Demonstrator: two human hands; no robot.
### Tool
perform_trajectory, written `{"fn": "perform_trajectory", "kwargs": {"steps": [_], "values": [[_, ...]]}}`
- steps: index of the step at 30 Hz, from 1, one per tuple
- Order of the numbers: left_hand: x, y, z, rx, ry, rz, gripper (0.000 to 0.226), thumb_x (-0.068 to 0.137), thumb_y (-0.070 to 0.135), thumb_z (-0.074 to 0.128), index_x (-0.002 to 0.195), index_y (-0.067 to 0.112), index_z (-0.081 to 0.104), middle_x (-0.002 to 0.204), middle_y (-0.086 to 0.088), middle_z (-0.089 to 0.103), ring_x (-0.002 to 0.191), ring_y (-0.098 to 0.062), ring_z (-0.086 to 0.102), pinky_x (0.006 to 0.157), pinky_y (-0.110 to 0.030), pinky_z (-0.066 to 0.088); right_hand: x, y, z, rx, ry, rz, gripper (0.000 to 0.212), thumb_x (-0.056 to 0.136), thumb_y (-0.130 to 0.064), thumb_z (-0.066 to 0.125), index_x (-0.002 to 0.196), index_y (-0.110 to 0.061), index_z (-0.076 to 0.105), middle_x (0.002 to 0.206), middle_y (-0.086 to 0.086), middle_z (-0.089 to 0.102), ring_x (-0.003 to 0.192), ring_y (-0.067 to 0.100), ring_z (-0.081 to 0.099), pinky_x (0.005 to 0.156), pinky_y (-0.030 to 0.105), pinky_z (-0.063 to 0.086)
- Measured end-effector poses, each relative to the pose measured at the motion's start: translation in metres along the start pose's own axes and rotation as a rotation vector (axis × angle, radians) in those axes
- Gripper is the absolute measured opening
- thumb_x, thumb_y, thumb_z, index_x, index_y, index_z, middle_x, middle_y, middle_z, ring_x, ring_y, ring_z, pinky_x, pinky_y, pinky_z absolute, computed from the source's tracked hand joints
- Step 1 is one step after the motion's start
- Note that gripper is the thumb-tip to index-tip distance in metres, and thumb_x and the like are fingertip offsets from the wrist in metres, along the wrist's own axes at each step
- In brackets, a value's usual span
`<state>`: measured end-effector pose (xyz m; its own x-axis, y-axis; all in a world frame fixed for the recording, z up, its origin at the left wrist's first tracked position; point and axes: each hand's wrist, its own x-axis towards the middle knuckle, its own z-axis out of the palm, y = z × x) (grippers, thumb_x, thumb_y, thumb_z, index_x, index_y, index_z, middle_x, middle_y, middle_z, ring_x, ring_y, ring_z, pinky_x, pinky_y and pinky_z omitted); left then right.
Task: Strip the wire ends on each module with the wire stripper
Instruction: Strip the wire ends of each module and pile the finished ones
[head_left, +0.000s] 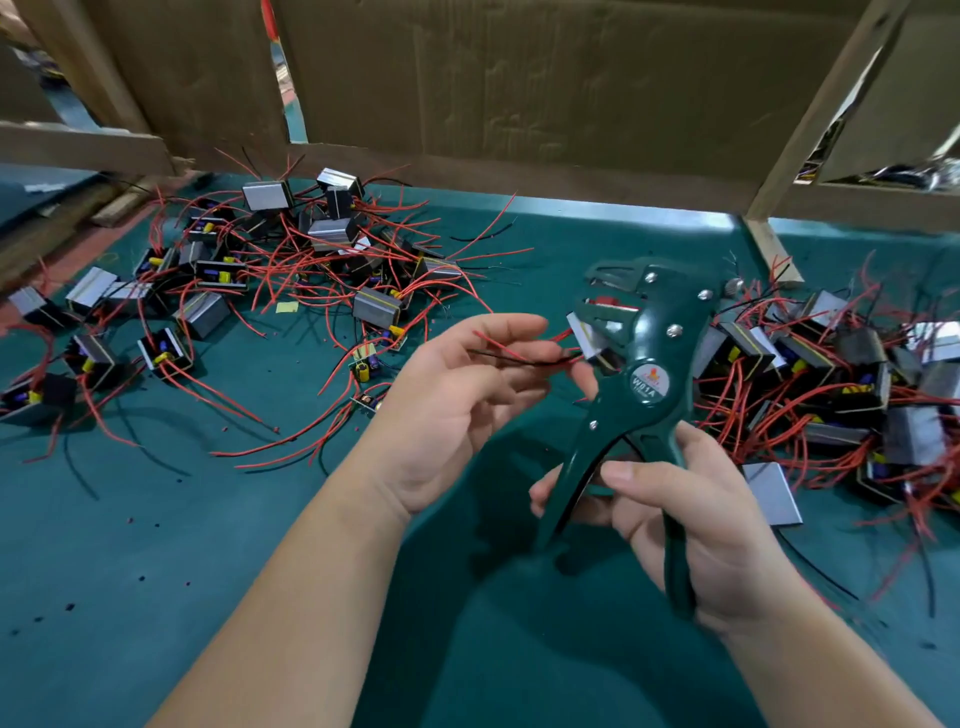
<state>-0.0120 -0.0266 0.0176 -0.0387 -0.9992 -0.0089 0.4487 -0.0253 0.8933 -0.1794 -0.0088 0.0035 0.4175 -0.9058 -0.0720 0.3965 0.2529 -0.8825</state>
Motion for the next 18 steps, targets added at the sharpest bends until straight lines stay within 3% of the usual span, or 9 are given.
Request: {"fn": "perform_trajectory", "kwargs": {"steps": [4,7,9,11,15,18], "values": [[-0.003,-0.003,0.003,0.023,-0.066,0.041,0.052,0.063,-0.022,0.037,0.093,0.008,0.066,0.084,-0.006,0.072,0.088,-0.021,0.070,0.089,-0.026,0.054,0.001,-0.009,-0.005,0.007,0.014,-0.094,0.043,0.062,-0.002,0.059,0.103,-0.005,0.070,0.085,0.029,0.066,0.070,0.046,0.064,0.065,0.054,0.054],[-0.004,-0.003,0.004,0.027,-0.059,0.065,0.048,0.067,-0.022,0.037,0.072,0.012,0.071,0.080,-0.007,0.072,0.085,-0.020,0.070,0.091,-0.028,0.053,0.001,-0.013,-0.007,0.060,-0.026,-0.132,0.045,0.055,-0.009,0.063,0.100,-0.005,0.070,0.087,0.023,0.067,0.071,0.047,0.064,0.066,0.058,0.053],[-0.002,-0.004,0.002,0.084,-0.031,0.081,0.051,0.072,-0.021,0.033,0.057,0.014,0.066,0.077,-0.006,0.071,0.085,-0.019,0.069,0.090,-0.030,0.052,0.001,-0.015,-0.008,0.112,-0.089,-0.114,0.047,0.052,-0.008,0.068,0.099,-0.006,0.069,0.081,0.022,0.066,0.072,0.046,0.064,0.068,0.057,0.052],[-0.001,-0.005,0.002,0.205,-0.016,0.089,0.043,0.068,-0.013,0.036,0.049,0.016,0.061,0.075,-0.005,0.070,0.085,-0.018,0.067,0.091,-0.031,0.050,0.002,-0.018,-0.008,0.168,-0.166,-0.088,0.052,0.055,-0.020,0.079,0.104,-0.005,0.068,0.083,0.020,0.066,0.074,0.044,0.064,0.071,0.057,0.052],[-0.001,-0.007,-0.001,0.478,-0.021,0.097,0.050,0.071,-0.022,0.036,0.051,0.017,0.059,0.074,0.002,0.071,0.081,-0.006,0.066,0.078,-0.013,0.047,0.003,-0.022,-0.011,0.155,-0.184,0.003,0.069,0.052,-0.025,0.084,0.114,-0.001,0.065,0.092,0.023,0.064,0.071,0.045,0.064,0.069,0.055,0.053],[0.000,-0.008,-0.006,0.549,-0.016,0.076,0.054,0.073,-0.024,0.032,0.060,0.017,0.065,0.078,0.004,0.073,0.084,-0.006,0.069,0.078,-0.013,0.048,0.002,-0.020,-0.015,0.081,-0.147,-0.006,0.057,0.051,-0.013,0.079,0.107,-0.004,0.070,0.096,0.021,0.067,0.069,0.044,0.064,0.066,0.056,0.052]]}}
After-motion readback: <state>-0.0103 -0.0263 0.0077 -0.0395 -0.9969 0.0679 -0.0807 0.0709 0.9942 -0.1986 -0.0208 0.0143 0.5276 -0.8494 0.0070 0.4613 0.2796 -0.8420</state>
